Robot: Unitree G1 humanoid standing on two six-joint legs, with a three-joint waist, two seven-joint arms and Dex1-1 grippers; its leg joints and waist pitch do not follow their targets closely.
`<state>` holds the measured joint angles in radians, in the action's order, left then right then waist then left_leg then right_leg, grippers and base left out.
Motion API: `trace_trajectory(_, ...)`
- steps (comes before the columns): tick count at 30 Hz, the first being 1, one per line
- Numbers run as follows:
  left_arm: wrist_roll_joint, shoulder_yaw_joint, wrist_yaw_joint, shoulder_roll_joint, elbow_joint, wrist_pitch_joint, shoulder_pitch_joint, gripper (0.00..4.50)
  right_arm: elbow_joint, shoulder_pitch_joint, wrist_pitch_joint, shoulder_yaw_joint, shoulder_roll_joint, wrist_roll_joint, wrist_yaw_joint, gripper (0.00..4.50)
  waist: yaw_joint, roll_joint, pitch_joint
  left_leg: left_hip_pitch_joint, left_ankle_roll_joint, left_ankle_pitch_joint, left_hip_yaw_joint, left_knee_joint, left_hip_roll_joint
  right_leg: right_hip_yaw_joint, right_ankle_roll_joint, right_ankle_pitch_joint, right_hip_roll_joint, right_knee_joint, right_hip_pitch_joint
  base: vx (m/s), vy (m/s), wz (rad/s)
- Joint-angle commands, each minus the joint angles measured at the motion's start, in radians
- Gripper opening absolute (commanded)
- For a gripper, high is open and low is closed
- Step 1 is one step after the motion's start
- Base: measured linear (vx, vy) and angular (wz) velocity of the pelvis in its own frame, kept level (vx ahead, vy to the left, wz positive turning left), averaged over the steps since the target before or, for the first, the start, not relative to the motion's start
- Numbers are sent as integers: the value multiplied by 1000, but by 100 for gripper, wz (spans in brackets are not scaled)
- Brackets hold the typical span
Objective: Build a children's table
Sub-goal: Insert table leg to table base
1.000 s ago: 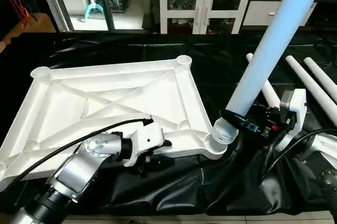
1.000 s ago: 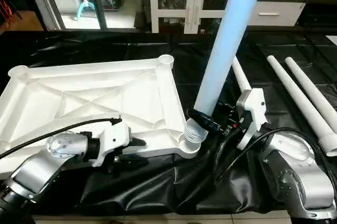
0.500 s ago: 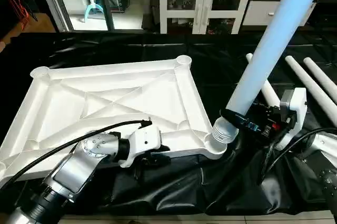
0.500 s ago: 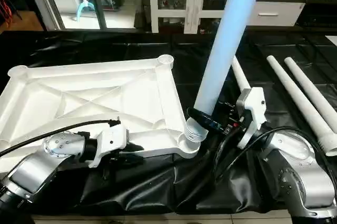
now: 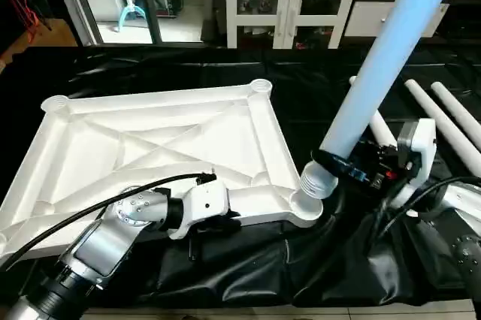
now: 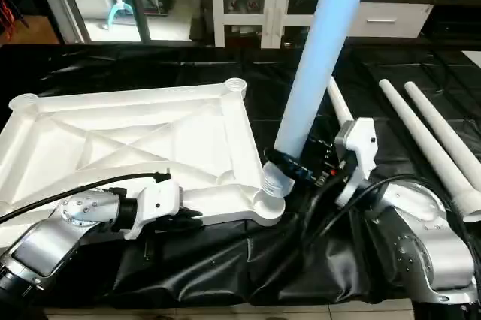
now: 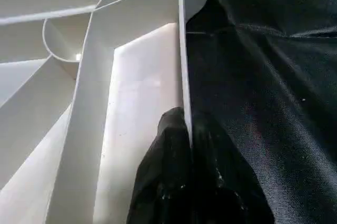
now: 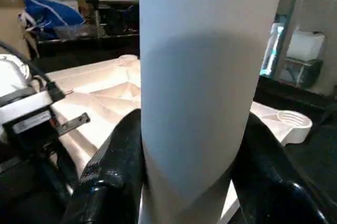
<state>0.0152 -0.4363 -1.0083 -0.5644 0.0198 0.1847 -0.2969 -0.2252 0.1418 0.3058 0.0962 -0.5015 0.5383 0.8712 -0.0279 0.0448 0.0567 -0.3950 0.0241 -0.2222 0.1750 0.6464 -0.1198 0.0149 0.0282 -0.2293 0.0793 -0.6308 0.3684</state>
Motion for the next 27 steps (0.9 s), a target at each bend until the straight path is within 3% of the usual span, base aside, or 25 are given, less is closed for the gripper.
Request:
trace_trajectory(1,-45,3,15,-31,38,2,13,10,12,33,11,-4,10,-2,-22,184,-8,-18,-45,30,82,-156,-43,-101,-104,-32,-311,-65,72,73,-18,0,0,0)
trace_trajectory(8,-47,74,6,-125,89,-38,32,10,126,99,-51,-45,86,-37,-34,184,-34,-23,-42,24,54,-183,-44,-106,-100,-34,-313,-80,70,72,-17,0,0,0)
trace_trajectory(9,-47,83,5,-137,94,-41,35,10,140,106,-60,-54,98,-44,-35,184,-36,-15,-39,24,54,-176,-46,-108,-101,-34,-316,-64,70,70,-17,0,0,0)
trace_trajectory(10,-47,95,1,-160,107,-49,41,10,173,123,-79,-73,121,-59,-34,184,-39,-14,-38,24,53,-180,-45,-107,-100,-33,-318,-57,68,70,-13,0,0,0)
trace_trajectory(12,-50,106,-4,-185,124,-60,46,10,218,147,-107,-97,150,-80,-32,184,-53,-18,-38,14,60,-168,-49,-109,-99,-31,-328,-25,70,64,-21,0,0,0)
trace_trajectory(14,-51,106,-4,-192,130,-65,44,10,246,162,-122,-108,167,-87,-28,184,-54,-17,-40,23,66,-157,-46,-106,-101,-33,-337,2,69,64,-18,0,0,0)
trace_trajectory(19,-8,105,-21,-163,89,-46,42,10,333,195,-162,-143,198,-108,19,184,-49,-15,-40,26,86,-114,-40,-104,-104,-32,-360,75,69,57,-16,0,0,0)
trace_trajectory(23,-4,79,-23,-126,76,-57,49,10,449,231,-235,-179,223,-146,82,184,-46,-24,-38,26,92,-124,-38,-104,-106,-33,-369,54,71,59,-18,0,0,0)
trace_trajectory(26,-2,75,-10,-100,84,-63,46,10,479,245,-240,-206,221,-150,127,184,-44,-30,-39,27,106,-103,-36,-104,-108,-33,-368,66,69,58,-17,0,0,0)
trace_trajectory(27,-1,75,-7,-96,85,-64,45,10,480,246,-238,-208,220,-150,132,184,-41,-26,-38,28,111,-95,-36,-104,-109,-34,-367,68,70,56,-16,0,0,0)
